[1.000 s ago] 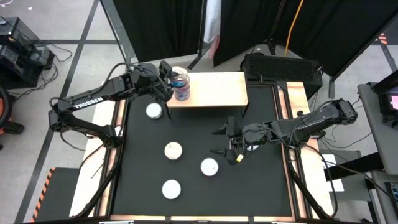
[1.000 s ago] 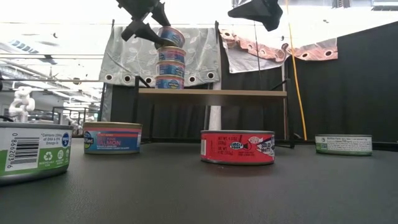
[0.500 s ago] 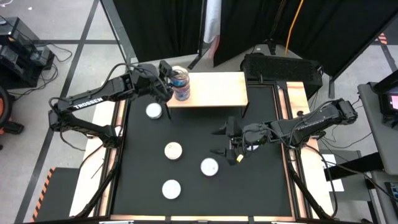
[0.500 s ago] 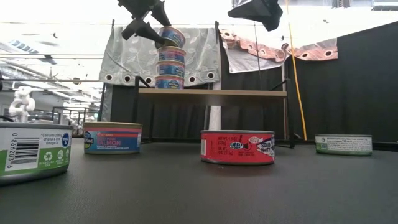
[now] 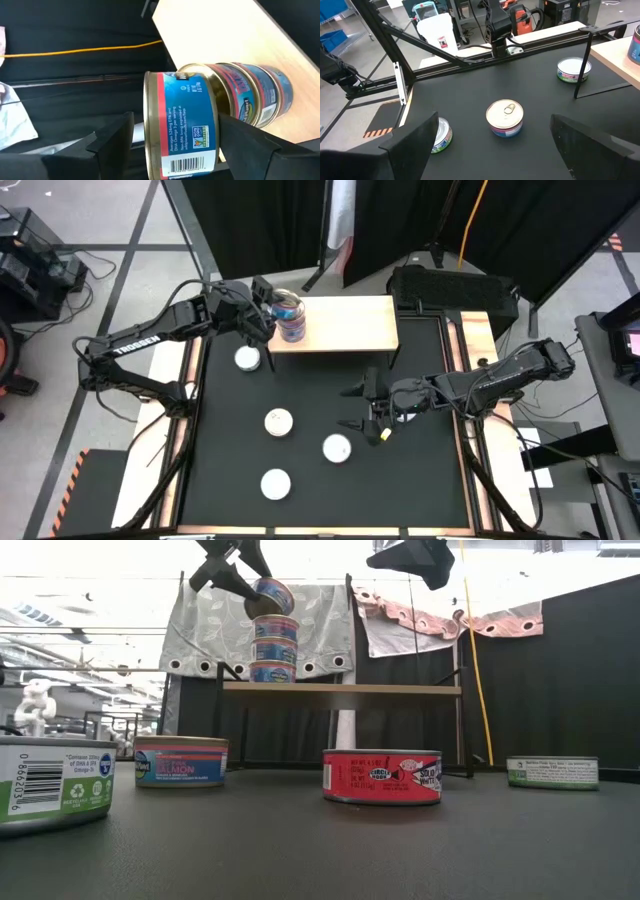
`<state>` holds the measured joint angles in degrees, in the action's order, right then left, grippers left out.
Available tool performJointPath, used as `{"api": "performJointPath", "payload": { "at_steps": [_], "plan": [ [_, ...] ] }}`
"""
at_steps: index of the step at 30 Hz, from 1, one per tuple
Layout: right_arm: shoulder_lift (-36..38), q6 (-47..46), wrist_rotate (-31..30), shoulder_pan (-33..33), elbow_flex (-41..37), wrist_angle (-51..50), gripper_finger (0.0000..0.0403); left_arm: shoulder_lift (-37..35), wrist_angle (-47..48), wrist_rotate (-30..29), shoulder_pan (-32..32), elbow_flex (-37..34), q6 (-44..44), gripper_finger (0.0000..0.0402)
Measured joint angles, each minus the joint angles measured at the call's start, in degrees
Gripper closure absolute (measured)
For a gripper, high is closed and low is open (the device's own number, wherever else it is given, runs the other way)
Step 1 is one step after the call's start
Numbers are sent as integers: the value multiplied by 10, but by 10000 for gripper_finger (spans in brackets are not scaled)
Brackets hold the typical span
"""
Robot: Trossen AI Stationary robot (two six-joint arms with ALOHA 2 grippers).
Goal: Stack canned seafood by type on shelf
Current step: Stack the blue pink tuna can on top of the other blue pink tuna can on the shelf
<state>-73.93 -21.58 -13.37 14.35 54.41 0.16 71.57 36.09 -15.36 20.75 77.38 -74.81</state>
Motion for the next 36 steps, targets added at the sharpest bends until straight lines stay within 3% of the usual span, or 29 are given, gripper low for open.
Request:
{"api": "performJointPath", "payload": {
  "at_steps": [36],
  "plan": [
    [0, -2, 2, 0, 0, 0, 26, 20, -22, 34, 14, 0, 38, 126]
  ]
}}
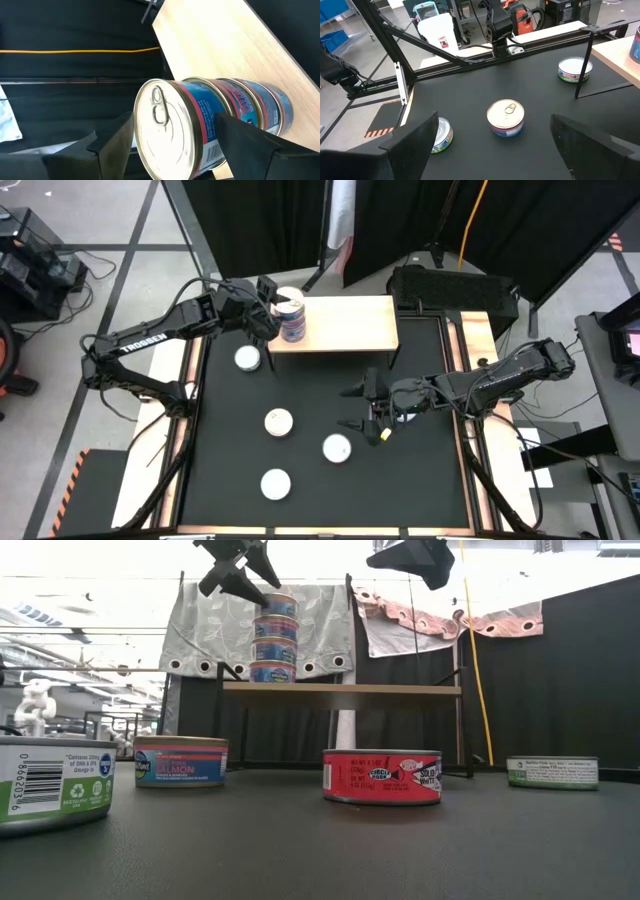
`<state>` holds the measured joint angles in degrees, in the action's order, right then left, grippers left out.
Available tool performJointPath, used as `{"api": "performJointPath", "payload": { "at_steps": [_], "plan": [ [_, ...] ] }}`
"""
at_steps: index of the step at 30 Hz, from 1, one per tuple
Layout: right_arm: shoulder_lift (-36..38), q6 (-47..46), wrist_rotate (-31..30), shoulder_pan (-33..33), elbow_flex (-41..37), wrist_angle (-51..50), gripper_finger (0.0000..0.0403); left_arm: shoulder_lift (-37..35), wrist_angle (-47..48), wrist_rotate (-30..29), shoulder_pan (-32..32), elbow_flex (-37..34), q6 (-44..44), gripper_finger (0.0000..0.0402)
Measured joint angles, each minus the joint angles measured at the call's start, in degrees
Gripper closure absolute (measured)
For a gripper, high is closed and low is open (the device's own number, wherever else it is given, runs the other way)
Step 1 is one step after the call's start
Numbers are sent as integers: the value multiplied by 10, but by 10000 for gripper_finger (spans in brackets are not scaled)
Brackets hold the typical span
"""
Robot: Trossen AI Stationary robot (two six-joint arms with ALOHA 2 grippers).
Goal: Stack canned seafood by type on shelf
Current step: Stack the blue pink tuna can on top of the other blue pink tuna can on the shelf
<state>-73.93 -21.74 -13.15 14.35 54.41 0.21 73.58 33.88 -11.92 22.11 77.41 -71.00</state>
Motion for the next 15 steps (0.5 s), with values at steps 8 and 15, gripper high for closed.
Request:
{"api": "performJointPath", "payload": {
  "at_steps": [8, 15],
  "plan": [
    [0, 0, 0, 0, 0, 0, 26, -19, -6, -53, -26, 0, 30, 126],
    [0, 8, 0, 0, 0, -7, 26, -102, 80, -56, -136, 0, 318, 126]
  ]
}}
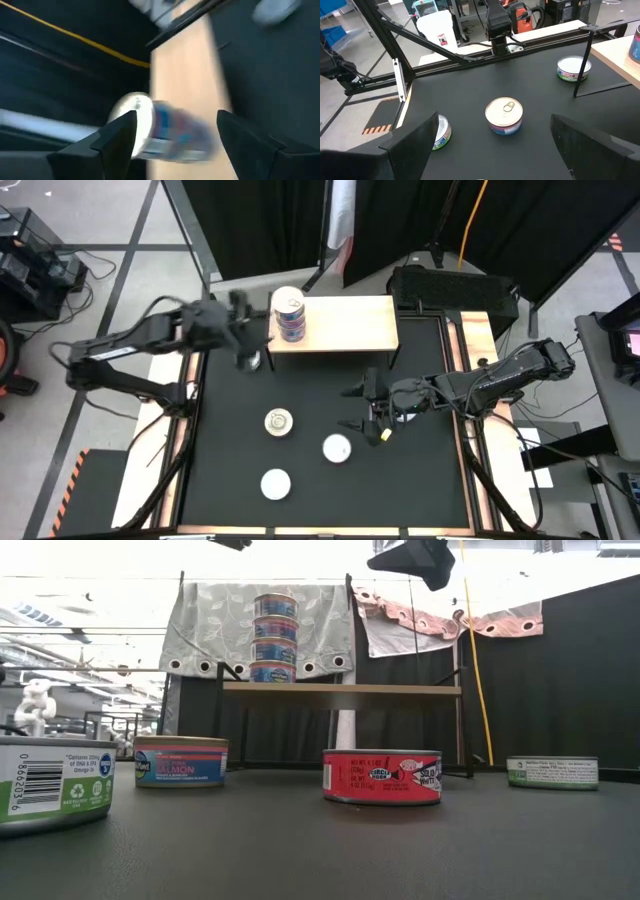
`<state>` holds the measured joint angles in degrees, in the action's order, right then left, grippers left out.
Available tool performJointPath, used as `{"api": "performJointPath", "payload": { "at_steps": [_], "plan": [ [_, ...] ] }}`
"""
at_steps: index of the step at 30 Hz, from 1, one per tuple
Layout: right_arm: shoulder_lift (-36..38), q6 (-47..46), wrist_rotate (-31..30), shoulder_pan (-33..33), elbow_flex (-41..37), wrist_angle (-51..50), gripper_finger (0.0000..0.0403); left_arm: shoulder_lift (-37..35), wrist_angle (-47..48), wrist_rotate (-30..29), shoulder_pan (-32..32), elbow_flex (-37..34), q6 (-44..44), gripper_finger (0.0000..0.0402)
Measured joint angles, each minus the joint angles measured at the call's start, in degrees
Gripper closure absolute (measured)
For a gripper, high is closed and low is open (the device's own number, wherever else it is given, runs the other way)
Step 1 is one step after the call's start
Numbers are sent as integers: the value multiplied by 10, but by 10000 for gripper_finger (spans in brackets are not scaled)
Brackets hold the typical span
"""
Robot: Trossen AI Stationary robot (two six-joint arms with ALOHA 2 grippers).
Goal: Stack canned seafood by type on shelf
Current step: Stack the blue pink tuna can on top of the other blue pink tuna can on the shelf
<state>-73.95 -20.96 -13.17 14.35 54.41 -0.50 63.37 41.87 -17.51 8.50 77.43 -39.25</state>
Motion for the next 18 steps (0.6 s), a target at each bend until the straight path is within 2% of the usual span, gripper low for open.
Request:
{"api": "performJointPath", "payload": {
  "at_steps": [2, 6, 9, 13, 18],
  "plan": [
    [0, 1, 0, 0, 0, -3, 26, -32, 39, 24, -39, 0, 85, 126],
    [0, 6, 0, 0, 0, -12, 26, -84, 93, 116, -111, -3, 244, 133],
    [0, 10, 0, 0, 0, -13, 26, -101, 122, 132, -152, -28, 338, 153],
    [0, -16, -1, 6, 0, -17, 26, -97, 111, 170, -207, -87, 418, 187],
    [-7, -60, -5, 38, 0, -14, 26, -69, 75, 165, -275, -166, 484, 224]
  ]
}}
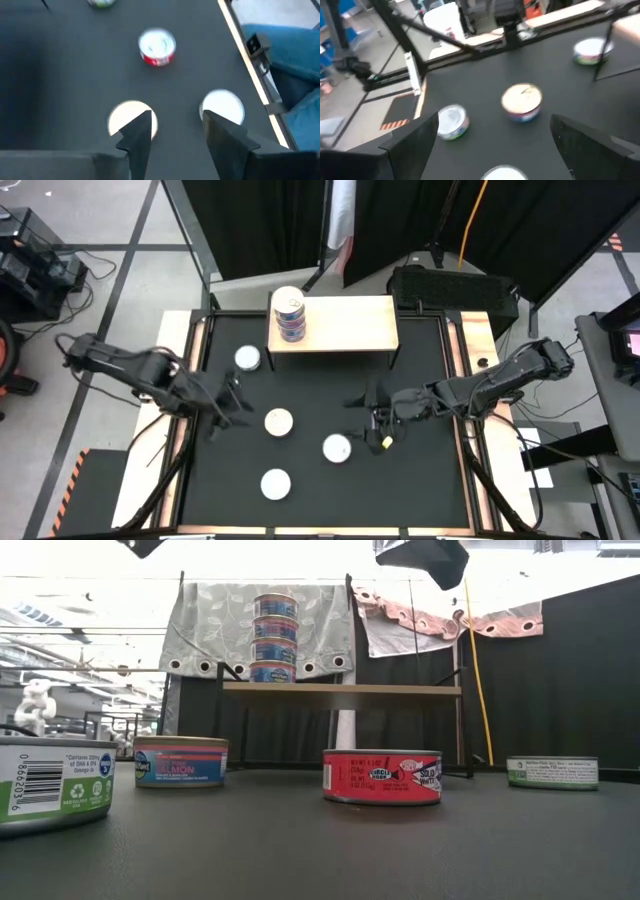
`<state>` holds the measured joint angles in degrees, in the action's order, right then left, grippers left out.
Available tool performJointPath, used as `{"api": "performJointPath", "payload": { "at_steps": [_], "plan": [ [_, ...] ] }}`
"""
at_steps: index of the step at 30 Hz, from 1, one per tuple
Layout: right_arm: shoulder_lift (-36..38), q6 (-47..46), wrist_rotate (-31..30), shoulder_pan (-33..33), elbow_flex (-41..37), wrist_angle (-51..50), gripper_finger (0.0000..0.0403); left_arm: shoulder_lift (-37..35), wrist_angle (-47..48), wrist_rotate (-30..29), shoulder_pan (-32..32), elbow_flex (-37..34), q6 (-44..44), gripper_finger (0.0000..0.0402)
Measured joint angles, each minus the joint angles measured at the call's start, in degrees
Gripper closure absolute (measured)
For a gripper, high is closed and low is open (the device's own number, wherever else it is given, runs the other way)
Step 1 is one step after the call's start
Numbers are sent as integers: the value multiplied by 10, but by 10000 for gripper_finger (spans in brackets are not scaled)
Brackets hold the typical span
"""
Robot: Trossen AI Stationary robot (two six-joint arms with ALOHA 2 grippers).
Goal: Stack canned seafood by type on shelf
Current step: Stack the blue pink tuna can on top of the other blue pink tuna can on the shelf
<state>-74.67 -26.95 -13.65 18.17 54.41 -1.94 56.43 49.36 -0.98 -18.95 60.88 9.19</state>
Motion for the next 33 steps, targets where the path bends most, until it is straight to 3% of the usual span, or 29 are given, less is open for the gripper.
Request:
{"api": "performJointPath", "payload": {
  "at_steps": [5, 10, 12, 21, 33],
  "plan": [
    [-20, -24, -10, 26, 0, 5, 26, 43, -68, -54, -72, -86, 56, 251],
    [-37, -26, -28, 33, 0, -1, 26, 98, -62, -205, -117, -115, 101, 283],
    [-41, -25, -28, 32, 0, -2, 26, 117, -86, -235, -123, -116, 114, 298],
    [-45, 4, -29, 32, 0, -9, 26, 218, -76, -243, -92, -118, 113, 390],
    [-45, 41, -28, 32, 0, -17, 26, 238, -99, -202, -46, -152, 121, 398]
  ]
}}
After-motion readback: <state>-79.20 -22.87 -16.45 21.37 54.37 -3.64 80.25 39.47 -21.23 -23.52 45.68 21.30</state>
